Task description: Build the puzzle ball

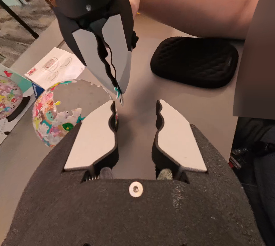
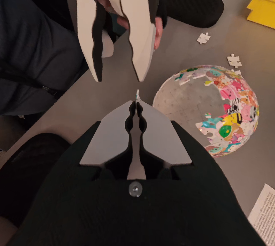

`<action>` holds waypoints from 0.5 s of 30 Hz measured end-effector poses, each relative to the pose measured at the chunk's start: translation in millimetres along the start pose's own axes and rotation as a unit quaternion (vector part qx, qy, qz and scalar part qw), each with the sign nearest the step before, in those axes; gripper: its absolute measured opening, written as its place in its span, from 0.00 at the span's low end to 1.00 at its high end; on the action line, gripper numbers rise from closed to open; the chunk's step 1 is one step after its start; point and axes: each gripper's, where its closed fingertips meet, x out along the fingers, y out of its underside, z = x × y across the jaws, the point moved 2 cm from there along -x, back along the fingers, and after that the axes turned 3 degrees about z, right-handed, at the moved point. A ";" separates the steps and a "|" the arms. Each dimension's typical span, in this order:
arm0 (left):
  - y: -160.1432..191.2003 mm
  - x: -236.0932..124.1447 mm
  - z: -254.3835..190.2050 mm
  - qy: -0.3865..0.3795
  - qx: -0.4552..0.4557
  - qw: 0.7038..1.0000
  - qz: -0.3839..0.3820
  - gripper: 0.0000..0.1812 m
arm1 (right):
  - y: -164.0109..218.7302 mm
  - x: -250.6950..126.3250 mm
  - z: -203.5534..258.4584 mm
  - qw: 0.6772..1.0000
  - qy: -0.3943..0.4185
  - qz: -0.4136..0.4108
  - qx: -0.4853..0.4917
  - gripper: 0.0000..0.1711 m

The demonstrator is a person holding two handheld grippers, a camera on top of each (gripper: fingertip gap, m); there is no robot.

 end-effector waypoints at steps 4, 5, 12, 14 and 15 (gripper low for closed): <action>0.5 1.1 9.1 -0.002 -0.002 0.999 0.039 0.31 | -4.4 -2.1 3.3 0.999 0.018 -0.005 -0.035 0.02; -0.7 0.2 11.6 -0.004 -0.008 0.999 0.042 0.31 | -4.4 -2.0 3.9 0.999 0.019 -0.006 -0.038 0.02; -3.6 2.0 11.1 -0.011 -0.042 0.997 0.056 0.19 | -7.0 -5.3 14.6 1.000 0.003 -0.016 -0.016 0.02; -0.9 5.8 8.3 -0.021 -0.046 0.997 0.054 0.17 | -13.1 -7.0 21.5 0.999 -0.009 -0.036 -0.016 0.02; -1.3 7.3 6.4 -0.026 -0.046 0.998 0.046 0.15 | -16.2 -7.8 25.9 0.999 -0.021 -0.048 -0.015 0.02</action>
